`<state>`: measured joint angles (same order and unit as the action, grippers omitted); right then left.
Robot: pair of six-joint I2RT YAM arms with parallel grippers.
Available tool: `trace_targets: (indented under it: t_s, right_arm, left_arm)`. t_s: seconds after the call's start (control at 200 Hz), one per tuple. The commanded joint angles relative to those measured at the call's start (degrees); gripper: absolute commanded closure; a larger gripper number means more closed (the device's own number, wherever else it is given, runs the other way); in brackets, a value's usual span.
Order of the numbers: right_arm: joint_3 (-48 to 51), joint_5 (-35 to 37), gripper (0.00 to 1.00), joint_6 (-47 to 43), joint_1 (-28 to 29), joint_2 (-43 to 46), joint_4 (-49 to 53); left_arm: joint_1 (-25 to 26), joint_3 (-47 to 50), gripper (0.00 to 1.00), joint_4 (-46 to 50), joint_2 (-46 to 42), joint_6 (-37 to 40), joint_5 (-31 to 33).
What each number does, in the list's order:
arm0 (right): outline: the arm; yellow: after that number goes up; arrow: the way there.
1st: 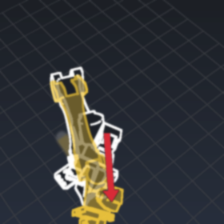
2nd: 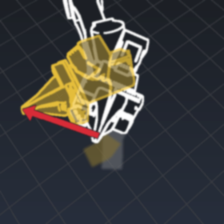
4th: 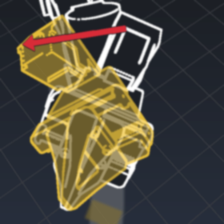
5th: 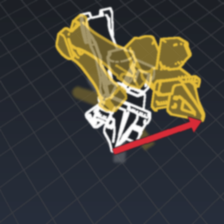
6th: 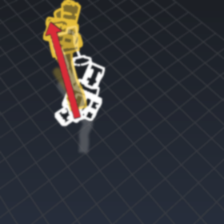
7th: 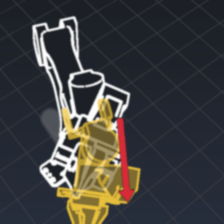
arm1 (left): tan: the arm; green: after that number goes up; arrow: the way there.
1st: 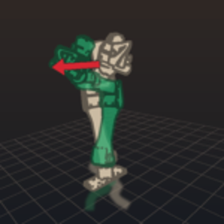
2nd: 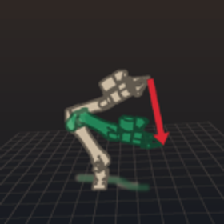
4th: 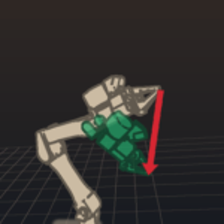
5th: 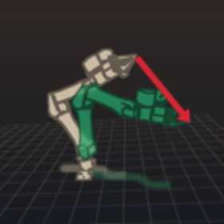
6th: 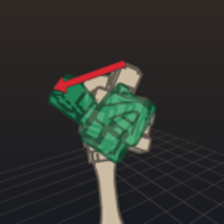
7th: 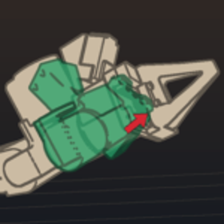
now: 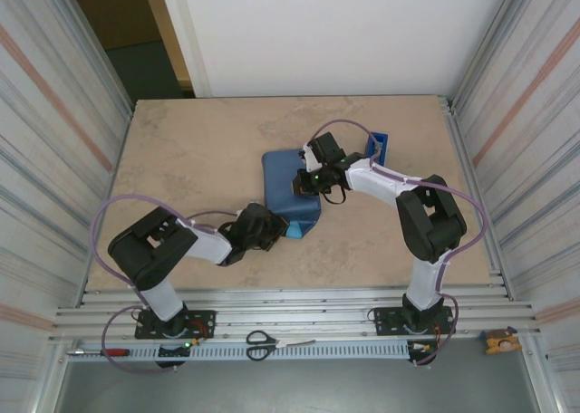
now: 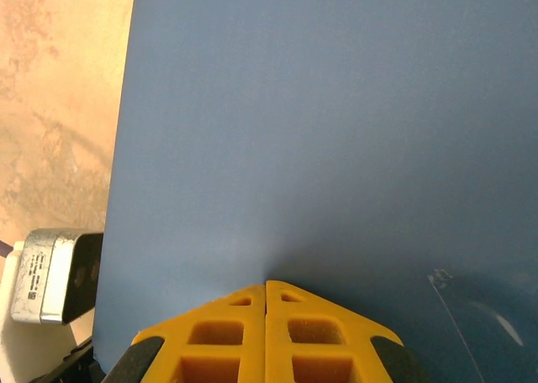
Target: Wrap the gift box in paper
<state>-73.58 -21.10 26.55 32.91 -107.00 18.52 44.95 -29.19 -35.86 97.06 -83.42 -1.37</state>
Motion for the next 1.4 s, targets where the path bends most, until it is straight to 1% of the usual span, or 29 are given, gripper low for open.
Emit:
trace_targets:
  t_s: [0.0, 0.1, 0.266, 0.431, 0.581, 0.782, 0.957, 1.032, 1.137, 1.228, 1.398]
  right_arm:
    - [3.62, 2.01, 0.98, 1.02, 0.42, -3.50, 7.67]
    - [3.62, 1.96, 0.98, 1.01, 0.38, -3.44, 7.71]
    - [3.71, 2.09, 0.99, 1.16, 0.24, -3.50, 7.68]
    - [3.62, 2.00, 0.99, 1.25, 0.26, -3.49, 7.67]
    - [3.71, 1.93, 0.99, 1.23, 0.31, -3.48, 7.67]
    - [3.62, 2.08, 0.99, 1.29, 0.29, -3.52, 7.76]
    - [3.62, 2.31, 0.99, 1.51, 0.31, -3.83, 7.76]
    - [3.40, 2.31, 0.99, 1.51, 0.26, -3.90, 7.91]
    - [3.12, 2.43, 0.99, 1.58, 0.18, -3.61, 8.02]
    - [2.96, 2.41, 0.99, 1.62, 0.12, -3.58, 8.10]
    - [2.75, 2.36, 0.99, 1.76, 0.14, -3.67, 8.11]
  left_arm:
    - [0.89, -2.48, 1.00, 4.15, -2.49, -0.30, 1.12]
    - [1.69, -3.29, 1.00, 7.05, -3.32, 0.03, 1.02]
    - [2.69, -3.37, 1.00, 8.16, -2.61, -1.03, 0.71]
    - [2.78, -2.93, 1.00, 5.80, -0.88, -1.47, 0.38]
    - [2.71, -3.82, 1.00, 3.87, 0.81, -0.37, -0.78]
    - [2.78, -4.08, 1.00, 4.82, 2.12, -2.05, -2.33]
    - [2.86, -3.85, 1.00, 7.52, -1.45, -0.97, -2.35]
    - [2.86, -4.96, 0.99, 9.70, -4.18, 2.12, -1.99]
    - [2.78, -6.57, 0.99, 14.86, -8.30, 7.53, 0.59]
    - [1.62, -6.74, 1.00, 19.36, -10.82, 9.88, 1.94]
    - [0.81, -2.26, 1.00, 18.56, -13.50, 10.06, 3.36]
